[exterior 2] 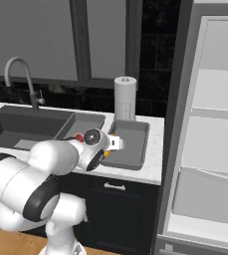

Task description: Place one corn and one steak in each tupperware on the nearby counter, to pack two identical lunches.

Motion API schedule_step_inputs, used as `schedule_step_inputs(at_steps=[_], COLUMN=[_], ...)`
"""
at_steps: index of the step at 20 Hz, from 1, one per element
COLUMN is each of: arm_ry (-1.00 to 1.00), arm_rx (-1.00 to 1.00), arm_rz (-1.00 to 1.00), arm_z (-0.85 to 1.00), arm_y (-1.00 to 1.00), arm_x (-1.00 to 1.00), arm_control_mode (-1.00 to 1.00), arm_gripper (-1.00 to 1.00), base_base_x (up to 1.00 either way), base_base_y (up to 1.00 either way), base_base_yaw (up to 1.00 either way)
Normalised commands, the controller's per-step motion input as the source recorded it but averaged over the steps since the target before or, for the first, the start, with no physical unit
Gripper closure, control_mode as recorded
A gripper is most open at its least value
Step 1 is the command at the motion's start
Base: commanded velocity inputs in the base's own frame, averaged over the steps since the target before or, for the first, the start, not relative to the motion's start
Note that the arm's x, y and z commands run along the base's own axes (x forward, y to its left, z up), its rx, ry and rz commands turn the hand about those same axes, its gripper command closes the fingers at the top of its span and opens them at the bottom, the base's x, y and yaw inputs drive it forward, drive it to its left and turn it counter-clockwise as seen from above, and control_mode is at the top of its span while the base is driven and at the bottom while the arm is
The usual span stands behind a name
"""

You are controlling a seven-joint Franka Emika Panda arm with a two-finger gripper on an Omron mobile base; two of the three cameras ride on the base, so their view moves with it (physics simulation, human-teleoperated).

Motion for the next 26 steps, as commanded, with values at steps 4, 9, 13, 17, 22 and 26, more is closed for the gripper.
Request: schedule_step_inputs(at_steps=[4,9,13,17,22,26], arm_ry=[0.00,0.00,0.00,0.00,0.00,-0.04], arm_rx=[0.00,0.00,0.00,0.00,0.00,-0.04], arm_rz=[0.00,0.00,0.00,0.00,0.00,0.00], arm_z=[0.00,0.00,0.00,0.00,0.12,0.64], arm_y=[-0.01,0.00,0.00,0.00,0.00,0.01], arm_x=[0.02,0.00,0.00,0.00,-0.10,-0.48], arm_control_mode=[-1.00,-1.00,-1.00,-1.00,-1.00,-1.00], arm_gripper=[-1.00,-1.00,-1.00,-1.00,-1.00,-1.00], base_base_x=[0.00,0.00,0.00,0.00,0.00,0.00], base_base_y=[0.00,0.00,0.00,0.00,0.00,0.00], base_base_yaw=[0.00,0.00,0.00,0.00,0.00,0.00])
